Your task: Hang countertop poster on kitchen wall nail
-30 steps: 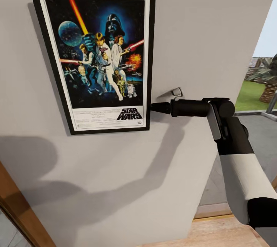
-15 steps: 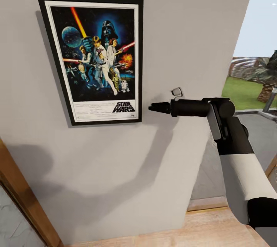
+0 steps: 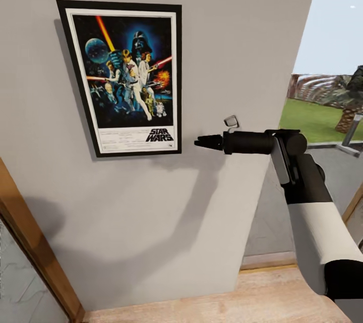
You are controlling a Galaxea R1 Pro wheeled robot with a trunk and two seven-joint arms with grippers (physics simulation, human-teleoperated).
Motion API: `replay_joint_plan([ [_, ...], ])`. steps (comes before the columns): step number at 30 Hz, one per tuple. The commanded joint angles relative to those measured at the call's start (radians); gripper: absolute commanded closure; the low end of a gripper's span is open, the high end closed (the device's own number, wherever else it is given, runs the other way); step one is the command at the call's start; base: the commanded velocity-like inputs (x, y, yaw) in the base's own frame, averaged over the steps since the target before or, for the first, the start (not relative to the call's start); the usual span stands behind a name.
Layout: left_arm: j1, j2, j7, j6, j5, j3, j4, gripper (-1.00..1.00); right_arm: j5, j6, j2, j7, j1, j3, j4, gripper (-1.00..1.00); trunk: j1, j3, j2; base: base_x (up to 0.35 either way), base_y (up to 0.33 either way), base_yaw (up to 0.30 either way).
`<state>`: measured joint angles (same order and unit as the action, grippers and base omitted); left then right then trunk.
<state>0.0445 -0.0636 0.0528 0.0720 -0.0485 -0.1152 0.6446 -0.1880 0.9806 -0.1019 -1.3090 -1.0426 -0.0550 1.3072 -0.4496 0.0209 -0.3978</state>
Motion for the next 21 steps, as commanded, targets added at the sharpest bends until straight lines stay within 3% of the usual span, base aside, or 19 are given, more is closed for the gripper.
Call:
replay_joint_plan([
  [1,0.000,0.001,0.006,0.002,-0.005,-0.004,0.001,-1.00,-0.004,0.006,-0.001,-0.002,0.008,-0.001,0.001,-1.00,0.000,0.002,-0.002,-0.130,-0.015,0.000],
  [2,0.000,0.001,0.006,0.002,-0.005,-0.004,0.001,-1.00,-0.004,0.005,-0.001,-0.007,0.020,-0.001,0.003,-1.00,0.000,0.002,-0.002,-0.104,-0.012,0.000],
  [4,0.000,0.001,0.006,0.001,-0.005,-0.019,0.001,-1.00,-0.003,-0.042,-0.004,-0.063,0.131,0.001,0.043,-1.00,0.000,0.002,-0.002,-0.044,-0.005,0.000],
  [5,0.000,0.001,0.006,0.001,-0.005,-0.026,0.001,-1.00,-0.003,-0.061,-0.006,-0.075,0.158,0.002,0.050,-1.00,0.000,0.002,-0.002,-0.027,-0.003,0.000],
  [8,0.000,0.001,0.008,0.002,-0.004,-0.070,0.001,-1.00,-0.002,-0.162,-0.032,-0.114,0.306,0.002,0.070,-1.00,0.000,0.002,-0.002,-0.013,-0.002,0.000],
  [12,0.000,0.001,0.010,0.003,-0.004,-0.099,0.001,-1.00,0.000,-0.276,-0.061,-0.127,0.479,0.010,0.074,-1.00,0.000,0.002,-0.002,-0.004,-0.001,0.000],
  [13,0.000,0.001,0.010,0.003,-0.004,-0.105,0.001,-1.00,0.000,-0.332,-0.068,-0.129,0.547,0.025,0.073,-1.00,0.000,0.002,-0.002,-0.002,0.000,0.000],
  [14,0.000,0.001,0.010,0.003,-0.004,-0.107,0.001,-1.00,0.001,-0.358,-0.071,-0.130,0.580,0.037,0.072,-1.00,0.000,0.002,-0.002,-0.002,0.000,0.000],
  [15,0.000,0.001,0.010,0.003,-0.004,-0.111,0.001,-1.00,0.002,-0.425,-0.076,-0.131,0.671,0.078,0.057,-1.00,0.000,0.002,-0.002,0.000,0.000,0.000],
  [19,0.000,0.001,0.011,0.003,-0.004,-0.113,0.001,-1.00,0.010,-0.525,-0.079,-0.130,0.790,0.135,-0.028,-1.00,0.000,0.002,-0.002,0.000,0.000,0.000],
  [21,0.000,0.001,0.011,0.003,-0.004,-0.113,0.001,-1.00,0.029,-0.616,-0.081,-0.123,0.830,0.152,-0.152,-1.00,0.000,0.002,-0.002,0.000,0.000,0.000],
])
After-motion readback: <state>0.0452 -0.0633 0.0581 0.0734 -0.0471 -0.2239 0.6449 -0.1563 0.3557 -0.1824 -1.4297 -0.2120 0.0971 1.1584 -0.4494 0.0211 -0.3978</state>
